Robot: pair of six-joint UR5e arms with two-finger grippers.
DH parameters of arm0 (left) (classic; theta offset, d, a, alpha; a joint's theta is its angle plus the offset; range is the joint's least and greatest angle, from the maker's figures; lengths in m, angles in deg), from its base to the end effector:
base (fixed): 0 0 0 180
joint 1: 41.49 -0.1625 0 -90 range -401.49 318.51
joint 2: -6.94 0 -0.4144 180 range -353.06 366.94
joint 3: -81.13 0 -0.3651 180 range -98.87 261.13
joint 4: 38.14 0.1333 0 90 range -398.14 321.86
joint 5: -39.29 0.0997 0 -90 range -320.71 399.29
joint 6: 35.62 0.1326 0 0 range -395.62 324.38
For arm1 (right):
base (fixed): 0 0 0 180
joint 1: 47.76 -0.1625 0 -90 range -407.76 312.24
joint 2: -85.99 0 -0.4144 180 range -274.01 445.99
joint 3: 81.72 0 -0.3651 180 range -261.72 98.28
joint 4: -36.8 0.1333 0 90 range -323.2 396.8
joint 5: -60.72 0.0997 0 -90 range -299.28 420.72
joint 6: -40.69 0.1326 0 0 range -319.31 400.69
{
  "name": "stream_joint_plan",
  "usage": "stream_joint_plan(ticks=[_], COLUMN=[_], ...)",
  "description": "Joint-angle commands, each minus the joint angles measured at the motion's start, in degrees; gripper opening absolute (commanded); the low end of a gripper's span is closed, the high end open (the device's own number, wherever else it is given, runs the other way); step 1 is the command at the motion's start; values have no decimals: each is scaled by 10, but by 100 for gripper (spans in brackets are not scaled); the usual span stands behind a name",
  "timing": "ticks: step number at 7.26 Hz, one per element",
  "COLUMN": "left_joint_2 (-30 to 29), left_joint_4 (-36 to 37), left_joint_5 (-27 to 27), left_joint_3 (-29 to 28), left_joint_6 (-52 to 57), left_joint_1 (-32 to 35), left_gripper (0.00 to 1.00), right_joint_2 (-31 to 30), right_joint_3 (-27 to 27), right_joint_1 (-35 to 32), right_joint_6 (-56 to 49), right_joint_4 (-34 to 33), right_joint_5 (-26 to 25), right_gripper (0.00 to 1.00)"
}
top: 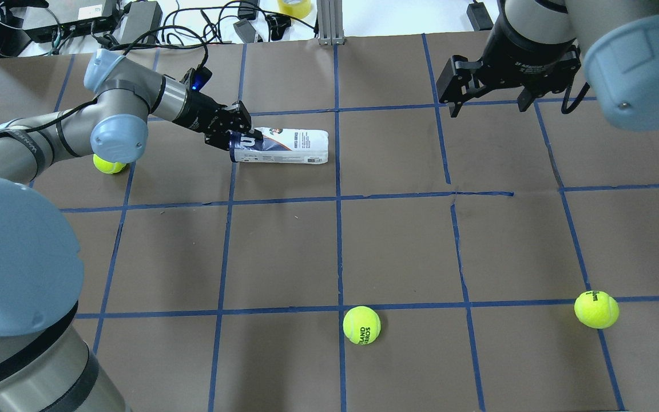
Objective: Lift up tennis ball bucket
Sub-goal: 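Lift the tube's open end with the left gripper, tilting it upright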
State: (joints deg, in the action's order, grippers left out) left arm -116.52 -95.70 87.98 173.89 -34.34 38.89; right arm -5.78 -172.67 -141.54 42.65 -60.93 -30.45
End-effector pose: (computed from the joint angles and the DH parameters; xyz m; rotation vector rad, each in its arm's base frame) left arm -0.1148 -0.6442 0.1865 0.2058 -2.4094 0.0071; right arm 0.1613 -0.4609 0.4657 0.0472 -3.1196 0.2345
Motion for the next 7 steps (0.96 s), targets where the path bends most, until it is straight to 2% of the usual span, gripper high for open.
stream_joint_plan(ticks=[1,4,7], left_joint_2=[18,43,67], left_joint_4=[-5,-28,-52], left_joint_5=[24,150,314], left_joint_3=[-38,-103,-143], left_joint_6=[-71,-162,-166], left_joint_1=[13,66,127], left_gripper=[0,0,0], right_joint_2=[0,1,1], right_joint_3=[-3,-3,-3], right_joint_1=[0,0,1], right_joint_6=[1,0,-2], right_joint_4=[0,-1,-3], right_joint_5=[0,0,0], right_gripper=[100,100,100])
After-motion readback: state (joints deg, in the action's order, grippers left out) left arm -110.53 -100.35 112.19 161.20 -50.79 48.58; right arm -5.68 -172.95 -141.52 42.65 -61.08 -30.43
